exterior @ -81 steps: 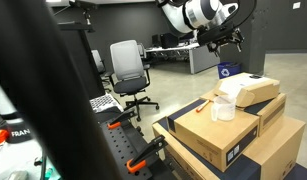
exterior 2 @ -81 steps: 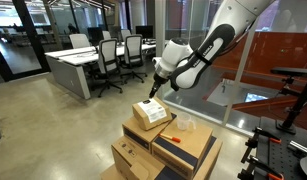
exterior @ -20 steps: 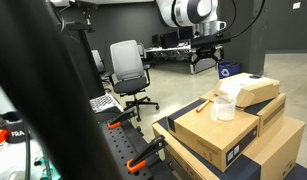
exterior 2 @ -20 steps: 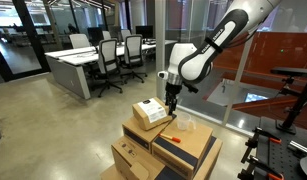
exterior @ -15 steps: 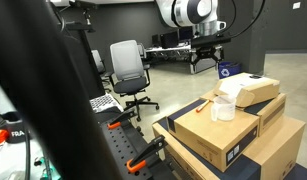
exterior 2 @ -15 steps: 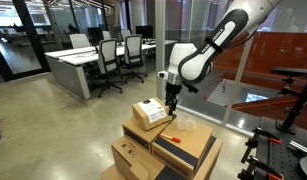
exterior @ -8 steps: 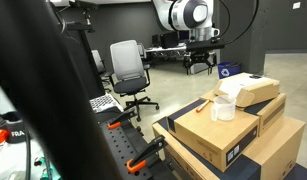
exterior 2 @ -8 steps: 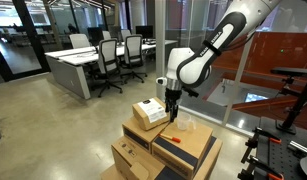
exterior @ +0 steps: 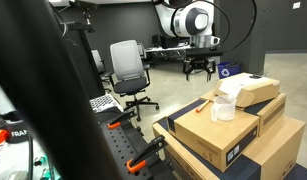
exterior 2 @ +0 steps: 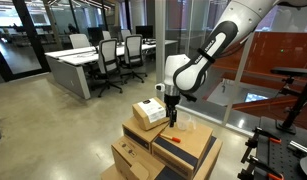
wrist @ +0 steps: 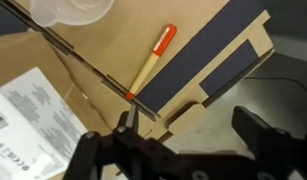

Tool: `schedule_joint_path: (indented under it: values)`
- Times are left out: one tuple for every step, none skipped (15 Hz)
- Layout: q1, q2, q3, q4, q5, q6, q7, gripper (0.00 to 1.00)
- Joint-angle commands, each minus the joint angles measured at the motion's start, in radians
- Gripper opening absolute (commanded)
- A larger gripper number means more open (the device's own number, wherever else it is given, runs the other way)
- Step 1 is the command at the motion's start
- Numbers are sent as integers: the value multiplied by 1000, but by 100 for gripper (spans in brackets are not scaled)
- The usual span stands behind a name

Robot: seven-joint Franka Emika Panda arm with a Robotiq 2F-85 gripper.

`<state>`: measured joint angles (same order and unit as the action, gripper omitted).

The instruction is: Put the marker in the jug

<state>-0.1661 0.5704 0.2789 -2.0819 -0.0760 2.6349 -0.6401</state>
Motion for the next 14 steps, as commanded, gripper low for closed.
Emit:
schedule_joint_path:
  values:
    - [110, -31, -127, -32, -70, 32, 171, 100]
    - [134, -35, -155, -40, -93, 37, 209, 100]
    - [152, -38, -174, -46, -111, 35, 236, 100]
    - [168, -37, -188, -47, -127, 34, 260, 100]
    - [182, -35, -197, -47, -138, 31, 281, 100]
    - [191, -37, -202, -51, -145, 29, 297, 100]
    - [199, -39, -204, -55, -149, 29, 310, 100]
    - [204, -39, -206, -58, -152, 30, 320, 100]
    - [208, -39, -205, -60, -152, 30, 328, 100]
    - [211, -35, -207, -55, -153, 26, 334, 100]
    - [216, -28, -208, -46, -152, 18, 343, 100]
    - [220, -26, -212, -43, -151, 13, 354, 100]
    - [226, -24, -219, -42, -153, 12, 368, 100]
    - [229, -21, -221, -40, -153, 9, 374, 100]
